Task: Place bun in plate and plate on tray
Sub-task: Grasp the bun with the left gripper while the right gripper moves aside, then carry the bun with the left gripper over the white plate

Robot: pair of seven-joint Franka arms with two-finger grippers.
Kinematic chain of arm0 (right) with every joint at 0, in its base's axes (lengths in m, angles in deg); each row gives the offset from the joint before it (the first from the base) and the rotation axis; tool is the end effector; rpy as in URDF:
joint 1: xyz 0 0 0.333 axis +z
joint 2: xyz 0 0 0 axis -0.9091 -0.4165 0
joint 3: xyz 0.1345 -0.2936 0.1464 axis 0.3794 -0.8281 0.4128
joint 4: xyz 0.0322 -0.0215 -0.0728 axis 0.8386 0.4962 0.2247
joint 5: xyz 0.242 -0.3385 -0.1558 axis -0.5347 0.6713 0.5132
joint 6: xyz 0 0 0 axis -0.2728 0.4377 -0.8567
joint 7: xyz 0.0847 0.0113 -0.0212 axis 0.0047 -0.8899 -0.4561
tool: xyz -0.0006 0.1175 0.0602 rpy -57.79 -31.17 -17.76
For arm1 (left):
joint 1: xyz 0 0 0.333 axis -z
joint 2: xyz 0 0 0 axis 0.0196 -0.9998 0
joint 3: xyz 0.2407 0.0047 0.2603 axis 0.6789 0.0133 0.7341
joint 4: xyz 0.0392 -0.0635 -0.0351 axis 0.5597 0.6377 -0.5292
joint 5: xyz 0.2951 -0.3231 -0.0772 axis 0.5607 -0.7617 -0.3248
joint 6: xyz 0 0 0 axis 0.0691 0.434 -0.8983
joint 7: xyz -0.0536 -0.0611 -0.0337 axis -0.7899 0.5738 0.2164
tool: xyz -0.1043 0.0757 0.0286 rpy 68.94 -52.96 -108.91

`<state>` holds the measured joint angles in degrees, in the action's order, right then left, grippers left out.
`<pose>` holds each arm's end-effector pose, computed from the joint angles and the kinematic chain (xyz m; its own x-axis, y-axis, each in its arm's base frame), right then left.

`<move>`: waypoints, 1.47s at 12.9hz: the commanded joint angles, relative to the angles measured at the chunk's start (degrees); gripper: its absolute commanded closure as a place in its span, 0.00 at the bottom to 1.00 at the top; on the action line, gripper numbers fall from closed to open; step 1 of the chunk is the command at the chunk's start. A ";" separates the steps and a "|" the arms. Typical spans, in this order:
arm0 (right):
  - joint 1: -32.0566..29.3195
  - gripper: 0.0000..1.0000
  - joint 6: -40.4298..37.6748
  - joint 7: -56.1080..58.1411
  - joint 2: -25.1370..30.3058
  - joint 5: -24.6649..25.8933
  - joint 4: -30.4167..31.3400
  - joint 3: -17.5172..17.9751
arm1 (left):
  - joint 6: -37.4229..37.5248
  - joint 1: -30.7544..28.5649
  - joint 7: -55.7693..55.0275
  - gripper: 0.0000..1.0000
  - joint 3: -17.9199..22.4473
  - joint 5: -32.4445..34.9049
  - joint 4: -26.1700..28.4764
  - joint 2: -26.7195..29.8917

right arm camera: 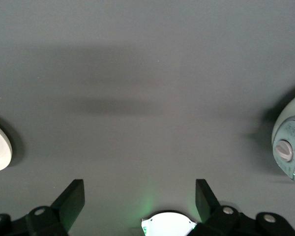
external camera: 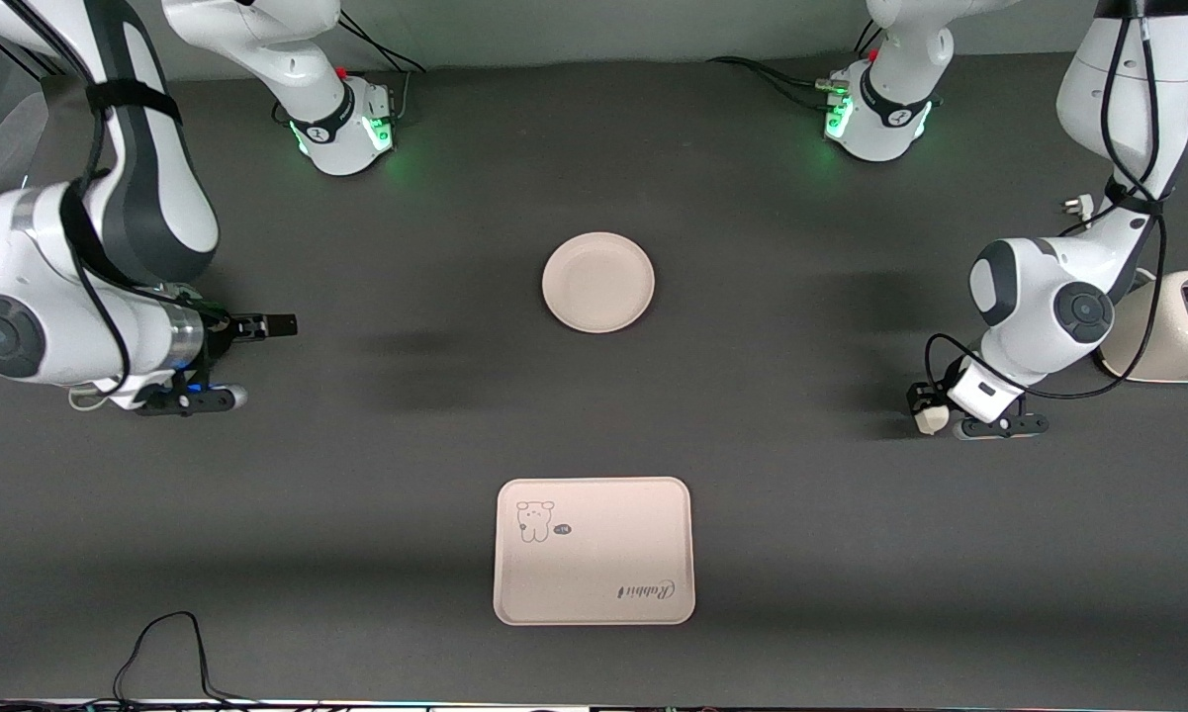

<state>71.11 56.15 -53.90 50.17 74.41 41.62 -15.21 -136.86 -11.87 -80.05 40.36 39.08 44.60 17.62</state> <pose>0.6295 0.0622 0.3949 0.9101 0.0293 -0.4133 0.0152 -0.9992 -0.0374 0.5979 0.0177 0.1486 0.9956 0.0757 0.0556 0.0717 -0.9949 0.0710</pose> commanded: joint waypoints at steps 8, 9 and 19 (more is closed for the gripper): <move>3.85 0.00 -1.58 -0.97 -8.28 -3.20 -3.02 0.66 | 28.04 14.55 -23.12 0.70 -0.41 0.25 -2.45 21.15; 3.59 0.00 -1.58 -0.97 -8.29 -4.35 -2.93 0.31 | 33.50 17.45 -26.55 0.70 -0.76 -0.27 -4.21 23.28; 2.71 1.00 -1.58 1.84 -8.72 -4.53 -3.37 0.13 | 23.38 45.21 -72.88 0.70 -13.07 -2.30 -7.56 17.08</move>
<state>73.86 55.95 -52.45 42.15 70.79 39.83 -14.83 -109.48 27.74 -146.93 26.56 35.97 37.97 39.47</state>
